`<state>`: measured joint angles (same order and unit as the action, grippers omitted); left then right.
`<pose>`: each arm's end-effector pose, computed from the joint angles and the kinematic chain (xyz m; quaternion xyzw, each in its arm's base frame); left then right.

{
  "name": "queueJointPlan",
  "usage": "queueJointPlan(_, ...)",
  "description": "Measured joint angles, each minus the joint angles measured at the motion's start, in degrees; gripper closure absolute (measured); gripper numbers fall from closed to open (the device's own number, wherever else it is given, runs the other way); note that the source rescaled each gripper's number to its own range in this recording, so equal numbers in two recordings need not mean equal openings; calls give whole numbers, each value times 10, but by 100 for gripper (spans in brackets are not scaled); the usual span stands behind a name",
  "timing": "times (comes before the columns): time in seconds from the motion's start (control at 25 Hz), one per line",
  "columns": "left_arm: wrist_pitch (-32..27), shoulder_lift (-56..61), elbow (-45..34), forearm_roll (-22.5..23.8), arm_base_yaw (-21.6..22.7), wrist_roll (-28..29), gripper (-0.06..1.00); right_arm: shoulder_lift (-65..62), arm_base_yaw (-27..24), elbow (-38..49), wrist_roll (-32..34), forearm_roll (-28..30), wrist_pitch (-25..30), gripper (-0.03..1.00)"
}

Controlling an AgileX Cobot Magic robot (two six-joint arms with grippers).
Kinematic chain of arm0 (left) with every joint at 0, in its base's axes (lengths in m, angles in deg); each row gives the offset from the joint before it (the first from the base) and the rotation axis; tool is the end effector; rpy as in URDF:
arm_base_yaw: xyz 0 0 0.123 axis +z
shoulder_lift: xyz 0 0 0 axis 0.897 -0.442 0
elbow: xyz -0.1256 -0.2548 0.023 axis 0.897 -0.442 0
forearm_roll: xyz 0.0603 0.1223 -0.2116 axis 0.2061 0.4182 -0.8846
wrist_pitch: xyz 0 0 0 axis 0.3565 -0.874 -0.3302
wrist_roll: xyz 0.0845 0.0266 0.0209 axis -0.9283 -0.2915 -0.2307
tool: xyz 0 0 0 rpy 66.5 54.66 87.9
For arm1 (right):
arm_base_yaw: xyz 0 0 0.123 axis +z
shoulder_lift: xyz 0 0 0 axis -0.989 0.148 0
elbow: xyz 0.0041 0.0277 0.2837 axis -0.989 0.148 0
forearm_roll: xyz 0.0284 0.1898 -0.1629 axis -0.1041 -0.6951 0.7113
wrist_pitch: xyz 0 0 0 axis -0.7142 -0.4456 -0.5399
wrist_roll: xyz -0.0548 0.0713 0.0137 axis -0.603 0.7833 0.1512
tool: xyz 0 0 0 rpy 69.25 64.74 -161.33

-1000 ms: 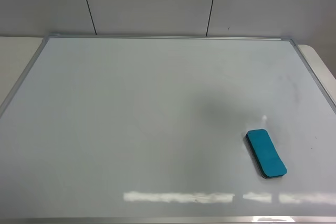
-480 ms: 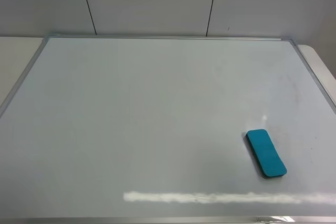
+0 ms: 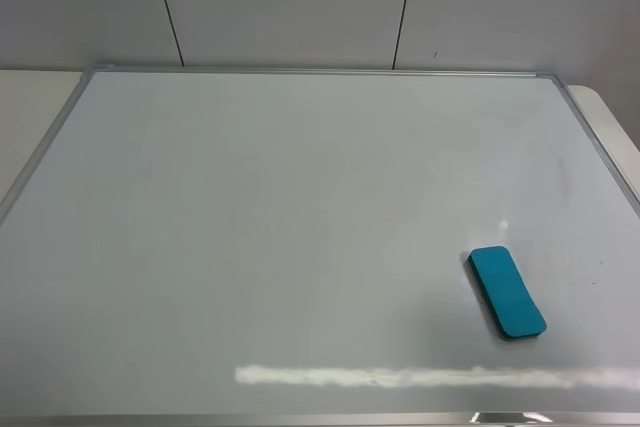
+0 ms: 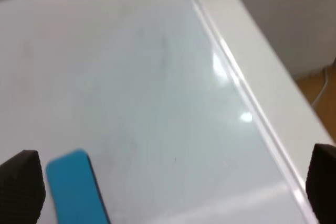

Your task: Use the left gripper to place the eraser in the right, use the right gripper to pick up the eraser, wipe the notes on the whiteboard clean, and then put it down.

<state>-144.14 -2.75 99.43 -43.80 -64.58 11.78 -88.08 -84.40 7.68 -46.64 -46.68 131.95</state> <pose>-0.0065 0.0019 0.2798 0.0160 0.8476 0.0139 0.5303 -0.0107 -0.0044 0.2787 0.1012 0.8547 0.0022 0.5092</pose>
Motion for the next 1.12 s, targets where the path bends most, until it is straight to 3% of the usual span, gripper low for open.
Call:
queueJointPlan(0.2, 0, 0, 0, 0, 0, 0, -5, 0, 0, 10, -9, -10, -23, -3)
queueJointPlan(0.8, 0, 0, 0, 0, 0, 0, -5, 0, 0, 10, -10, -10, -23, -3)
queueJointPlan(1.12, 0, 0, 0, 0, 0, 0, -5, 0, -18, 10, -46, 1, -24, -3)
